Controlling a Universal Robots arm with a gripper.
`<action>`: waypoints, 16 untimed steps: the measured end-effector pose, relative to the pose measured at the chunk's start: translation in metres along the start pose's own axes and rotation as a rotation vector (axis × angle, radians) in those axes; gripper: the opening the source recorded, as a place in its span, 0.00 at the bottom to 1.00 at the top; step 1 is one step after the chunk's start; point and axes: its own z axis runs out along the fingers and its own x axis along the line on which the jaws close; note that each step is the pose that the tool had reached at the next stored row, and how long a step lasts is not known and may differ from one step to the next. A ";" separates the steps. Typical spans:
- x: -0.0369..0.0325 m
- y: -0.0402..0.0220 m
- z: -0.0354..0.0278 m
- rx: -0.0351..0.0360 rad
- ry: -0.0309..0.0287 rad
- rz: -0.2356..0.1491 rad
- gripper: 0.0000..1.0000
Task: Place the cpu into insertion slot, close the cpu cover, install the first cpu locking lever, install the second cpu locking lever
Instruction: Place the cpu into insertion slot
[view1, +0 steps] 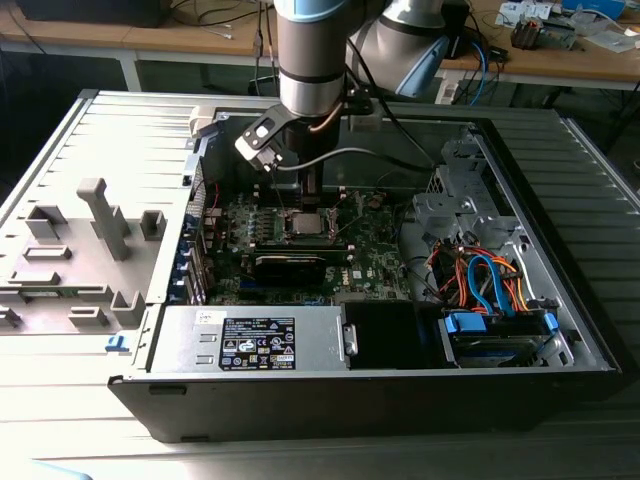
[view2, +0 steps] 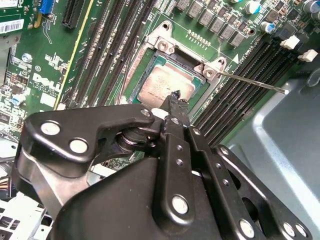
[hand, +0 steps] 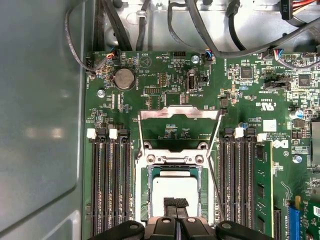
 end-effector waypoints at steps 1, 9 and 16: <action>0.0000 0.0000 -0.0004 0.0000 0.0001 0.000 0.11; 0.0000 0.0002 -0.0051 0.0000 0.0001 0.000 0.11; -0.0001 0.0003 -0.0070 0.0001 -0.0001 0.000 0.11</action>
